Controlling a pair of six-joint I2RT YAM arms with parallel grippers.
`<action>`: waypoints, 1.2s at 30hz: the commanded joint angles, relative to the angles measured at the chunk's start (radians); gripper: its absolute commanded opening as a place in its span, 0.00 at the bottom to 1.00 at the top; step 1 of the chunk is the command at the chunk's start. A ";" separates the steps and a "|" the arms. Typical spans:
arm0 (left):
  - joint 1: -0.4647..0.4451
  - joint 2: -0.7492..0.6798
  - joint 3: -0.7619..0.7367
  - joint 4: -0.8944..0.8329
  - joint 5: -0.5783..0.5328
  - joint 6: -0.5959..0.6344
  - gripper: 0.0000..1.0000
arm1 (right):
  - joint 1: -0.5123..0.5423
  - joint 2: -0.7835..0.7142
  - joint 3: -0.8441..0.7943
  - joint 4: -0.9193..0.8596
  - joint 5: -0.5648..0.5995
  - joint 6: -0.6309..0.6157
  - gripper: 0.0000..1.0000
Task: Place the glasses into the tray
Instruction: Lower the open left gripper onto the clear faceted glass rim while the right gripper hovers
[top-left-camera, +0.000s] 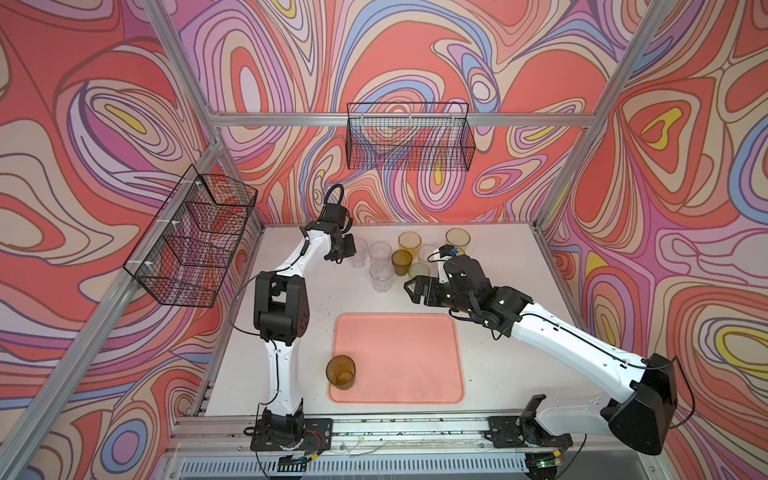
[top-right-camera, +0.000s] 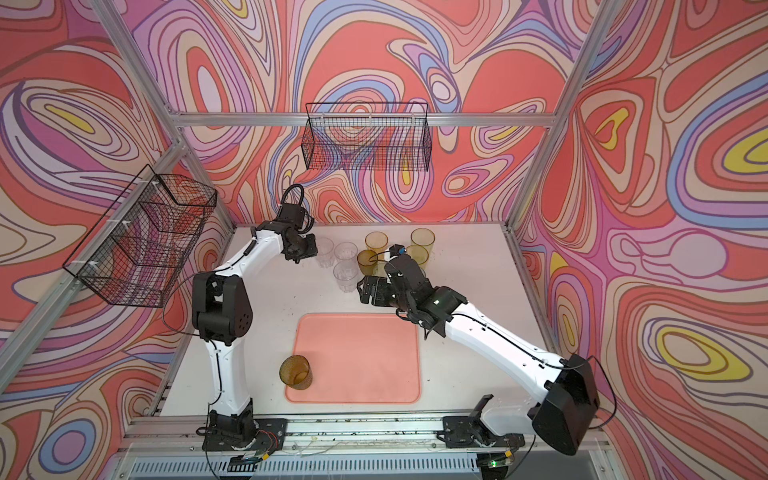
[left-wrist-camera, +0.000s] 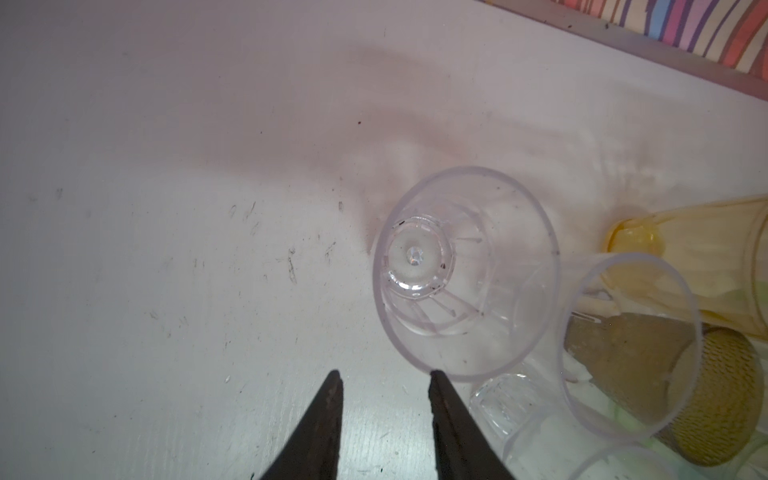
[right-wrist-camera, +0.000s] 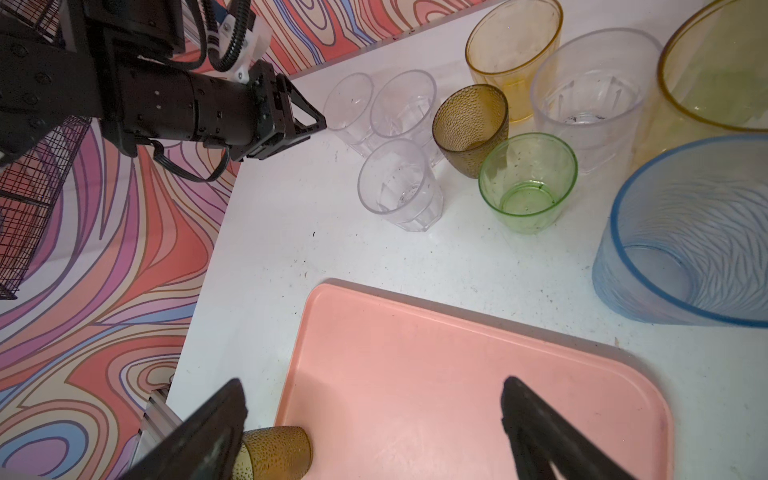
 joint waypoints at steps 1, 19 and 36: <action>0.000 0.026 0.036 -0.010 0.022 -0.001 0.32 | -0.004 0.016 -0.001 0.015 -0.009 0.015 0.98; 0.013 0.144 0.161 -0.049 -0.052 0.044 0.21 | -0.004 0.054 0.011 0.028 -0.026 0.038 0.98; 0.014 0.188 0.177 -0.058 -0.096 0.060 0.00 | -0.004 0.089 0.049 0.010 -0.026 0.015 0.98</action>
